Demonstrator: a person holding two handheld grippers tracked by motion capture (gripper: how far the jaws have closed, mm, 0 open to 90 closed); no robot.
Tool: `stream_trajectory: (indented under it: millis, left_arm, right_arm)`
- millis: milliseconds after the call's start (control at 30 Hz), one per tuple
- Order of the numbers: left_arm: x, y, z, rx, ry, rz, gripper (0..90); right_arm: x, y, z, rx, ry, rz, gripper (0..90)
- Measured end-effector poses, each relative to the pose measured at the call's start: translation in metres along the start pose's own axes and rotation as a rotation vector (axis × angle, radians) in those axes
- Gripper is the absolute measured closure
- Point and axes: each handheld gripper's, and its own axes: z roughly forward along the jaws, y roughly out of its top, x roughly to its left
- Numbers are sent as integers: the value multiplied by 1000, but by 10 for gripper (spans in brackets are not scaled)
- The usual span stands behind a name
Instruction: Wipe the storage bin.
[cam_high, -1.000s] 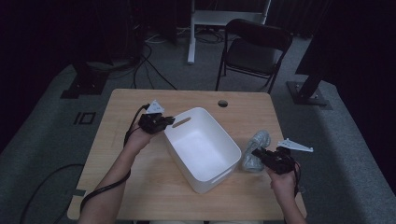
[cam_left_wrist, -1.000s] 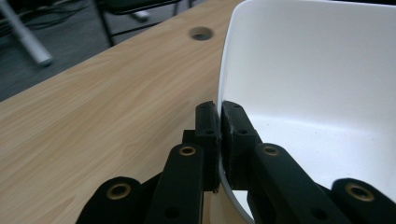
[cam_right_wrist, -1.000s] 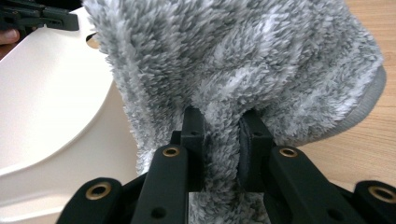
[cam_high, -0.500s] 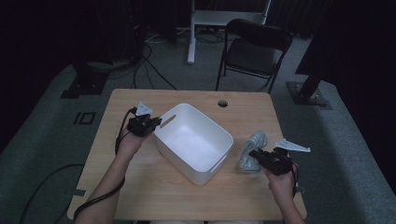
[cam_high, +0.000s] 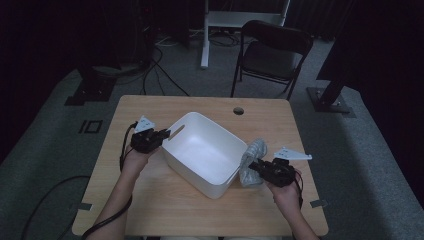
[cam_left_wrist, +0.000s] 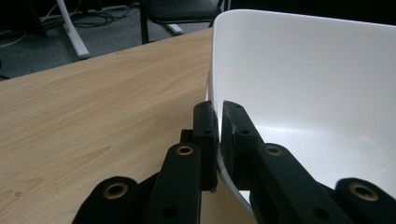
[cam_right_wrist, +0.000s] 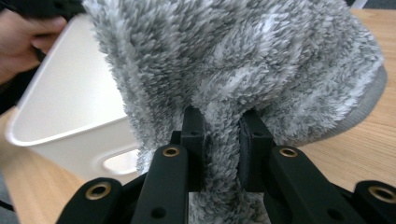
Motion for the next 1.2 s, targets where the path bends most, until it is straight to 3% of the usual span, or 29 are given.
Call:
stream_trajectory:
  millis: [400,533,800,900,1200]
  left_arm:
    - [-4,-1,-2,3,-4,23,854]
    - [-5,-1,-2,0,-4,22,855]
    - [-6,-1,-1,-2,-4,29,855]
    - [-6,-1,-1,-4,-1,28,859]
    - [-6,-1,0,-2,2,36,856]
  right_arm:
    - [-3,-3,11,0,-9,-3,761]
    - [-6,-11,20,48,-32,-6,762]
    - [-10,-13,25,64,-44,0,763]
    - [-15,-21,36,113,-55,12,764]
    - [-21,-26,47,144,-74,20,764]
